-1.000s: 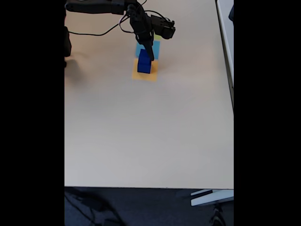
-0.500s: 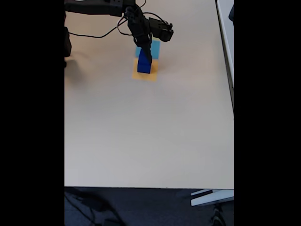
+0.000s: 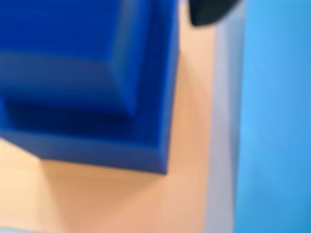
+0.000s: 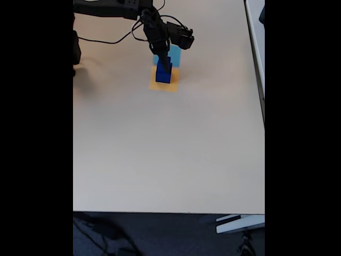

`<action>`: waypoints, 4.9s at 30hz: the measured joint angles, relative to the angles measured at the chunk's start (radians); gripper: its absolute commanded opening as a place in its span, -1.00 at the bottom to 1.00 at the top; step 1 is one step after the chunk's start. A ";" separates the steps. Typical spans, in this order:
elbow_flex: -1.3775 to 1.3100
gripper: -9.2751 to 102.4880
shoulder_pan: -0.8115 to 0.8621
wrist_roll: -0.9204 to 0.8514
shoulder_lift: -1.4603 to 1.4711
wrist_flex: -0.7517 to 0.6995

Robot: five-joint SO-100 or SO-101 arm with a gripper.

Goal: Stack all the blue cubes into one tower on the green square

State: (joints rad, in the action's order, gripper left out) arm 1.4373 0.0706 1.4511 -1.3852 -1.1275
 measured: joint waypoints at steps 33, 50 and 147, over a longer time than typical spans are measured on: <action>0.000 -0.41 0.006 0.043 -0.002 -0.021; 0.000 -0.71 0.017 0.043 -0.002 -0.026; -0.229 -0.53 -0.247 0.465 0.325 0.018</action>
State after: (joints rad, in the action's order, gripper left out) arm 1.2088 -0.1764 1.9159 -1.0600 -1.1091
